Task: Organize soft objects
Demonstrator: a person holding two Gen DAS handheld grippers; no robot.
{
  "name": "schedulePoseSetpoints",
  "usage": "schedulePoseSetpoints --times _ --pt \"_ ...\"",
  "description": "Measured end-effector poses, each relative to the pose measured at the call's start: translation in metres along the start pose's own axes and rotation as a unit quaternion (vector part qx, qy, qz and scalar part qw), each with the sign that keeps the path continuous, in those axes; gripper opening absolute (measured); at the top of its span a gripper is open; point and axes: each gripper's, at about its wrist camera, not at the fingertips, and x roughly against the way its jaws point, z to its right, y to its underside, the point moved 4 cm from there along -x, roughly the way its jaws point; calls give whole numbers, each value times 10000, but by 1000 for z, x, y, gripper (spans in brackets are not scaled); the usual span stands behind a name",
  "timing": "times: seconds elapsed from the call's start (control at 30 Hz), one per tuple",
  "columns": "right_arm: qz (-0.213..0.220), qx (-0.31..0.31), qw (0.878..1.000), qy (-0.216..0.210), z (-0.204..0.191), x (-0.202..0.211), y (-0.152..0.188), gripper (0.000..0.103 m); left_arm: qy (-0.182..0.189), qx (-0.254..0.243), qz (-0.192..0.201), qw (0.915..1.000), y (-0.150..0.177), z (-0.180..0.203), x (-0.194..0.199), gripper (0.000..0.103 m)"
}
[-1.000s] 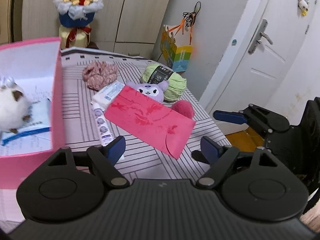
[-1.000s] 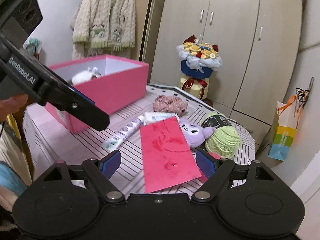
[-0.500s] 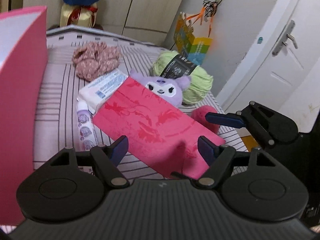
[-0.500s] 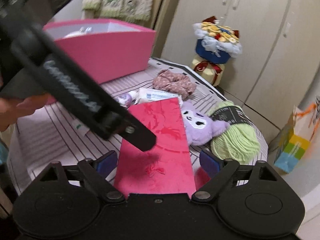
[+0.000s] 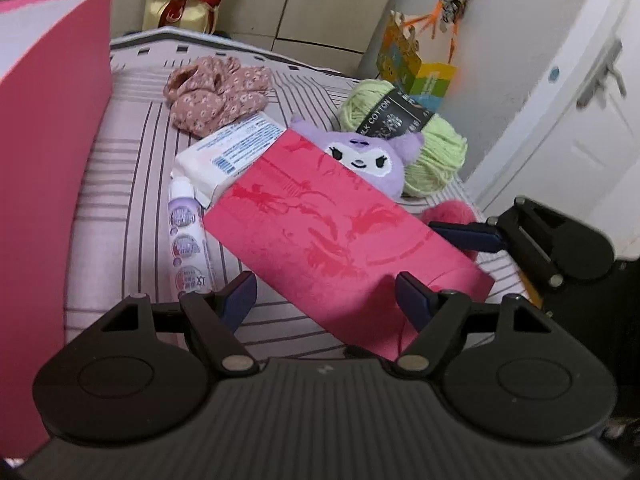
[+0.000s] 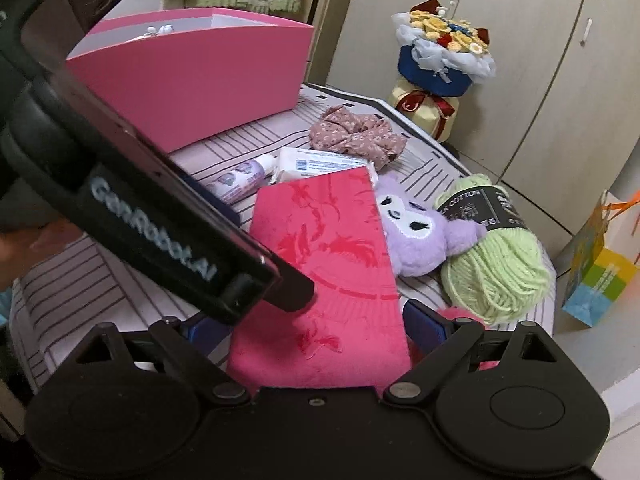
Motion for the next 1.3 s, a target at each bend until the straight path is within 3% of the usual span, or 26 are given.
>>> schedulePoseSetpoints --times 0.07,0.17,0.23,0.43,0.67,0.83,1.1,1.3 --pt "37 -93 9999 71 2 -1 -1 87 96 120 50 9999 -1 -1 3 76" --pt "119 -493 9987 58 13 3 -6 65 122 222 154 9996 -2 -2 6 76" --pt "145 -717 9973 -48 20 8 -7 44 146 296 204 9992 -3 -3 6 76" --pt "201 -1172 9925 -273 29 20 -6 18 148 468 233 9985 -2 -7 4 75" --pt "452 -1728 9823 -558 35 32 2 12 215 742 264 9967 5 -9 3 78" --pt "615 -1998 9770 -420 28 44 16 12 268 835 319 9956 7 -10 5 79" --pt "308 -2322 9722 26 19 41 47 18 97 540 414 9976 10 -3 3 79" --pt "334 -2588 9651 -199 22 37 58 18 117 519 406 9978 13 -1 5 78"
